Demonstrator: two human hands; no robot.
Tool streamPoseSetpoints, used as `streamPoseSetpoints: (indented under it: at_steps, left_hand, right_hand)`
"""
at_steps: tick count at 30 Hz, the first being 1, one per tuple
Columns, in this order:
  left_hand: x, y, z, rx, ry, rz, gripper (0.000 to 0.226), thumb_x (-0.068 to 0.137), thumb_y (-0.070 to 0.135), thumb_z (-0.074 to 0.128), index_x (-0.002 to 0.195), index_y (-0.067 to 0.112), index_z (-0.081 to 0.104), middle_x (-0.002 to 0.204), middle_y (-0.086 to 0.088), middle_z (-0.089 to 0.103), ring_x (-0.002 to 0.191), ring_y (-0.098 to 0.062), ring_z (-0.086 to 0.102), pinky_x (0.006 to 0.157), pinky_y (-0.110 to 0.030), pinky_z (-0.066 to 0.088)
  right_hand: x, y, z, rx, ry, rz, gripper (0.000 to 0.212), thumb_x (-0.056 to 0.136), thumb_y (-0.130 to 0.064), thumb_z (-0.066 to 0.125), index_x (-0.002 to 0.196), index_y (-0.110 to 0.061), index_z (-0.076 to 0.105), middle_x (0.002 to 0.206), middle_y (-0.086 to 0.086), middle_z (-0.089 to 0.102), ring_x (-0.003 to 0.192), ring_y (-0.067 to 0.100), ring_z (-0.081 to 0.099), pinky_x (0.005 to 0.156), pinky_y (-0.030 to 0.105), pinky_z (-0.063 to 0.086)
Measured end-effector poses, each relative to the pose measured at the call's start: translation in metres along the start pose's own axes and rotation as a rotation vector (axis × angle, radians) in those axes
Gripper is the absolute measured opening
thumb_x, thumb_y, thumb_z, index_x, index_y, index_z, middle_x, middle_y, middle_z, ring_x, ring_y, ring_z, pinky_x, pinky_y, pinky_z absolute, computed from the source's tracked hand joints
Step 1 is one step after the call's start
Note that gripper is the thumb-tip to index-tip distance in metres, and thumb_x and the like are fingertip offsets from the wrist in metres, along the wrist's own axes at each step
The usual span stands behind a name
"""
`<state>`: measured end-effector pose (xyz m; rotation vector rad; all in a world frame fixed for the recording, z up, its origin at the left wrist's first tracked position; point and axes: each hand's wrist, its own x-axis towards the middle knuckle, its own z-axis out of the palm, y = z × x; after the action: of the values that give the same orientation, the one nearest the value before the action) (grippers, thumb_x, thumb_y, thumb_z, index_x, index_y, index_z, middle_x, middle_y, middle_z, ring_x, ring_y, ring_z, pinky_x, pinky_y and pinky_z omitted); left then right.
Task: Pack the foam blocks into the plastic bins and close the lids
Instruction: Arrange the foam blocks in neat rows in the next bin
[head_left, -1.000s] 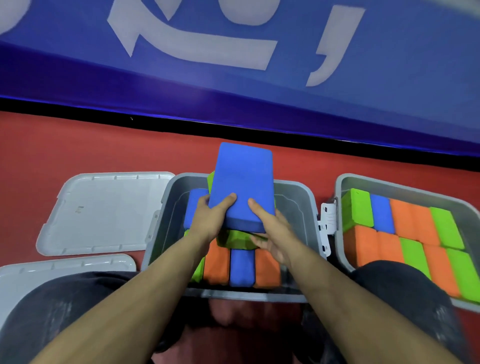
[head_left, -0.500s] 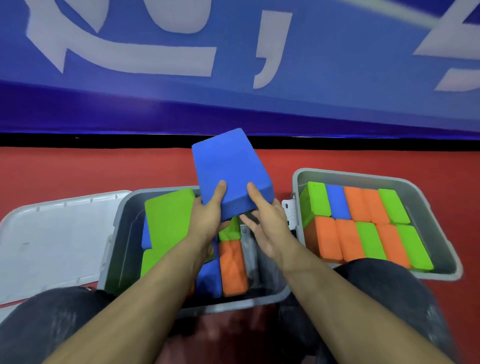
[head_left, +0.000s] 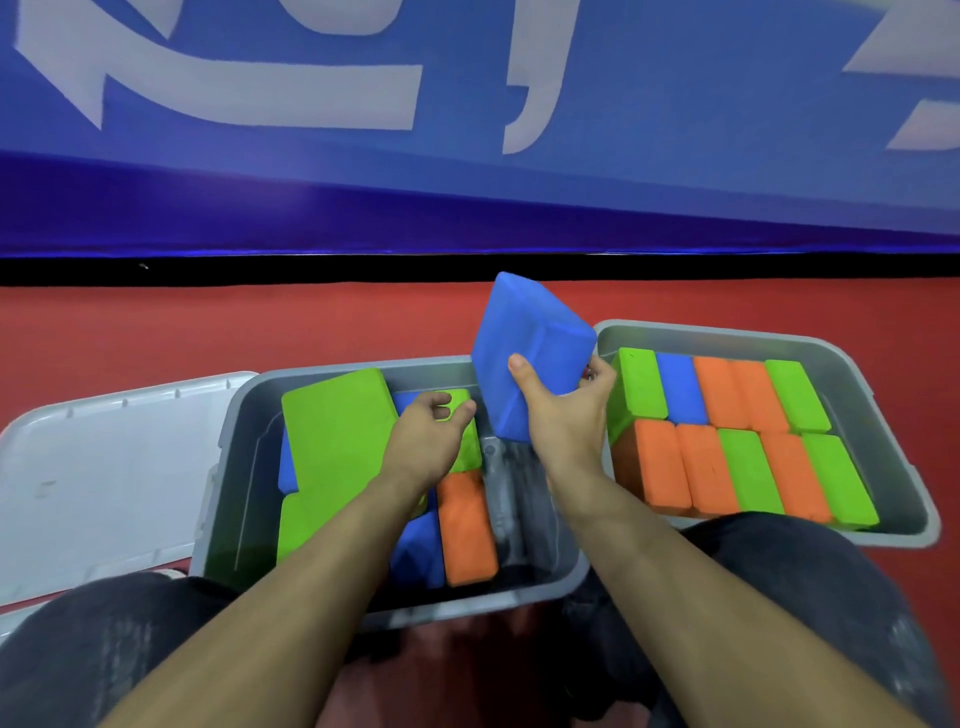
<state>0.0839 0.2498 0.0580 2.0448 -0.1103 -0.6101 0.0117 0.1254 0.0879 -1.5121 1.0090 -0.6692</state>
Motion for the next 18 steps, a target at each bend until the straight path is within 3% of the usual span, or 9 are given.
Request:
streamPoseSetpoints:
  at_steps: [3,7,11,14,18]
  left_hand:
    - [0.001,-0.007,-0.006,0.153,0.1,0.111,0.051,0.094,0.04,0.067,0.133,0.008,0.06,0.132,-0.011,0.063,0.124,-0.026,0.058,0.108,-0.039,0.044]
    - [0.002,-0.025,-0.01,0.323,0.156,0.178,0.055,0.093,0.039,0.068,0.137,0.009,0.056,0.137,-0.017,0.053,0.131,-0.033,0.046,0.113,-0.038,0.031]
    - [0.008,-0.049,-0.011,0.499,0.219,0.225,0.066,0.089,0.049,0.068,0.138,0.008,0.053,0.142,-0.019,0.05,0.136,-0.035,0.04,0.117,-0.041,0.027]
    - [0.015,-0.062,-0.013,0.657,0.23,0.223,0.081,0.089,0.061,0.061,0.149,0.01,0.042,0.16,-0.019,0.032,0.151,-0.033,0.022,0.125,-0.041,0.013]
    - [0.017,-0.079,-0.014,0.768,0.218,0.237,0.094,0.09,0.07,0.05,0.16,0.017,0.018,0.17,-0.011,0.006,0.156,-0.033,0.003,0.125,-0.051,0.006]
  right_hand:
    - [0.003,0.002,-0.003,-0.101,0.069,-0.011,0.075,0.069,-0.057,0.085,0.123,-0.02,0.047,0.099,-0.016,0.06,0.098,0.016,0.065,0.091,0.043,0.054]
    - [0.002,0.014,-0.003,-0.27,0.062,-0.047,0.078,0.068,-0.069,0.076,0.126,-0.023,0.051,0.116,-0.005,0.062,0.113,0.025,0.057,0.096,0.045,0.048]
    - [0.008,0.025,0.001,-0.377,0.008,-0.031,0.074,0.07,-0.069,0.075,0.123,-0.021,0.053,0.116,-0.001,0.064,0.114,0.032,0.056,0.093,0.046,0.05]
    - [0.018,0.036,0.007,-0.475,-0.04,-0.01,0.073,0.073,-0.066,0.076,0.124,-0.02,0.054,0.12,0.005,0.065,0.115,0.034,0.057,0.093,0.042,0.048]
    - [0.03,0.046,0.027,-0.575,-0.107,0.011,0.074,0.072,-0.071,0.073,0.123,-0.021,0.053,0.117,0.005,0.067,0.113,0.034,0.059,0.091,0.043,0.049]
